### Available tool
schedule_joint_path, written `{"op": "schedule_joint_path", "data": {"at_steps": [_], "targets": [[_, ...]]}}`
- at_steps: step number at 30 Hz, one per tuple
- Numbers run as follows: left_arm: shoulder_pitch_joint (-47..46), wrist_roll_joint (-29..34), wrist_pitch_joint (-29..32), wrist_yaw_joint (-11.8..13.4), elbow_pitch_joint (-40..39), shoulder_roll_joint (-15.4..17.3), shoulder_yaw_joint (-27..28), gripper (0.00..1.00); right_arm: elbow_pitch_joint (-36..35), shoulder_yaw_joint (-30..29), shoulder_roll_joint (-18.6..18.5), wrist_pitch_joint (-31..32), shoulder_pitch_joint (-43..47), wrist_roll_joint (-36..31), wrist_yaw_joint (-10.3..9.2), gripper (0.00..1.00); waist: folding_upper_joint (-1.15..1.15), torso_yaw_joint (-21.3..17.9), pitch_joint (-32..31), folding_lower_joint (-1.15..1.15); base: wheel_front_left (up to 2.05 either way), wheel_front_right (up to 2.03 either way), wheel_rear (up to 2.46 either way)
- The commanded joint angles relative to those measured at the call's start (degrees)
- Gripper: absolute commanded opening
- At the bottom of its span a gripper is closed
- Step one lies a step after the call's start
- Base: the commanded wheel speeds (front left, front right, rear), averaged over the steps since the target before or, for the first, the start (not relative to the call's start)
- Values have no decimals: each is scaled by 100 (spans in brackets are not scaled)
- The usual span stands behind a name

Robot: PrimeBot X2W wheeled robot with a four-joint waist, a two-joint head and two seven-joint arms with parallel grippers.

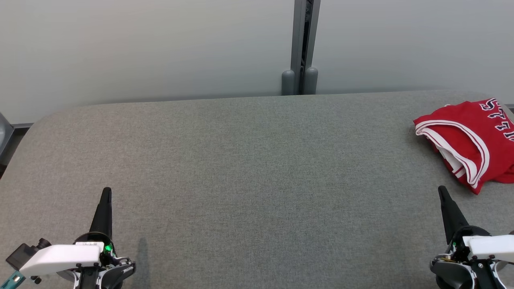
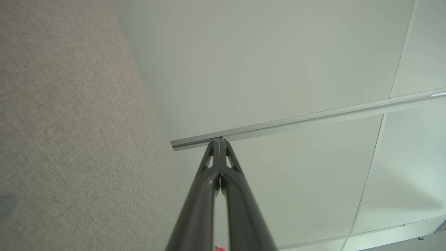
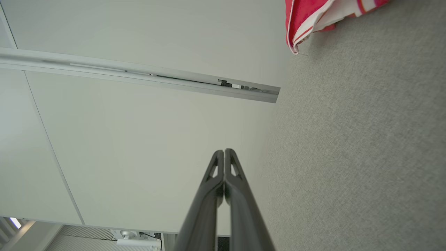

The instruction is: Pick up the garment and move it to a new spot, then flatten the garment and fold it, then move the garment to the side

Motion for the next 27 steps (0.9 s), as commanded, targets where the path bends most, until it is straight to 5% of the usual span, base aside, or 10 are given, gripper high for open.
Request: {"op": "schedule_joint_path", "data": {"at_steps": [1, 27], "targets": [[-98, -105, 30, -44, -29, 37, 26, 0, -29, -41, -13, 51, -62, 105, 2, 0, 0, -2, 0, 0, 0, 0, 0], [-158, -746, 213, -84, -33, 41, 53, 0, -36, -104, 2, 220, -118, 676, 2, 0, 0, -27, 2, 0, 0, 0, 0]]}}
